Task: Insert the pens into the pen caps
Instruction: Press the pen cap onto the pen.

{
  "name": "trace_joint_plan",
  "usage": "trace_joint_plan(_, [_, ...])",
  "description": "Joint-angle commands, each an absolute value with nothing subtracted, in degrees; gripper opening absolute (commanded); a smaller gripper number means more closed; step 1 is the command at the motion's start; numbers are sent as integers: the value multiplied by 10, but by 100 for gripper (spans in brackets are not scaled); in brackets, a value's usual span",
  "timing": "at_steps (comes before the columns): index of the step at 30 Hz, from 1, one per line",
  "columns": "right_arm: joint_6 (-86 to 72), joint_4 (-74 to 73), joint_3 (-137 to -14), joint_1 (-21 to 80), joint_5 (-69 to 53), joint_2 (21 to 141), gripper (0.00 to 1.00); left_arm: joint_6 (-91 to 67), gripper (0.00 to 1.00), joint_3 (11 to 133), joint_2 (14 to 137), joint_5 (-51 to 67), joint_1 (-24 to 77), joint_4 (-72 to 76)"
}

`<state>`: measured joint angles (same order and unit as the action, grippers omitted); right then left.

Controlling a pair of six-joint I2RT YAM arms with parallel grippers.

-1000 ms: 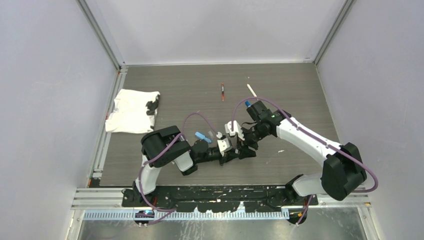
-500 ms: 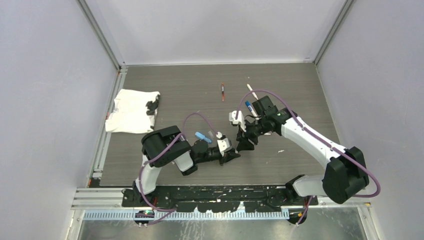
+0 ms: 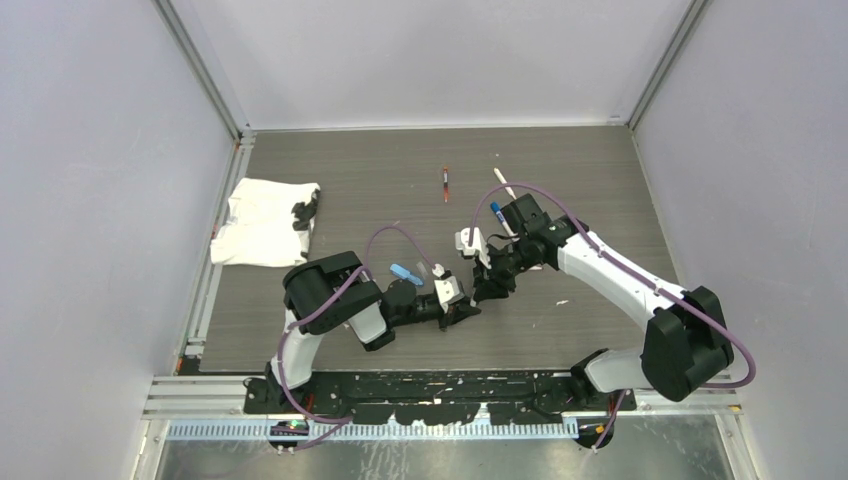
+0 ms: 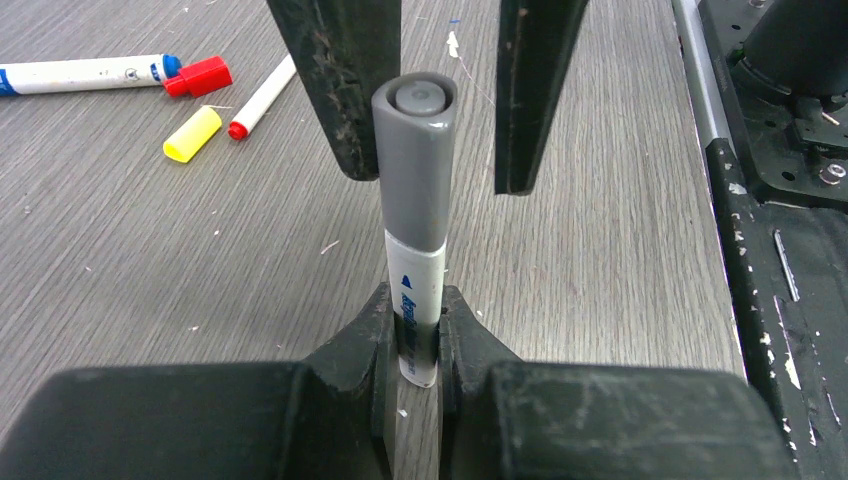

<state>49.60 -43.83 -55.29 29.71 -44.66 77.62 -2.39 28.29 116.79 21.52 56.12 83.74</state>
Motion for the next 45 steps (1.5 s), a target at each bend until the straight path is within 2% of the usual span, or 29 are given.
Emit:
trace_joint_plan(1, [521,-448,-564,304,-454,779,32,-3,0,282,1184,212,557,820])
trace_joint_plan(6, [540,-462,-570,309,-454,785,24,-3,1,282,1185,223,557,820])
trace_joint_plan(10, [554,-477,-576,310,-452,793,12,-3,0,281,1187,232,557,820])
trace_joint_plan(12, [576,-495,-581,311,-449,799,2,-3,1,282,1187,238,556,820])
trace_joint_plan(13, [592,-509,-585,312,-448,804,1,-3,1,283,1187,241,556,820])
trace_joint_plan(24, [673,-549,-560,321,-411,843,1,-3,0,283,1191,254,543,820])
trace_joint_plan(30, [642,-527,-543,321,-378,860,1,16,1,280,1194,230,543,820])
trace_joint_plan(37, [572,-474,-483,322,-339,811,1,28,0,266,1174,180,543,820])
trace_joint_plan(45, [614,-529,-474,322,-325,809,1,32,0,266,1177,175,545,820])
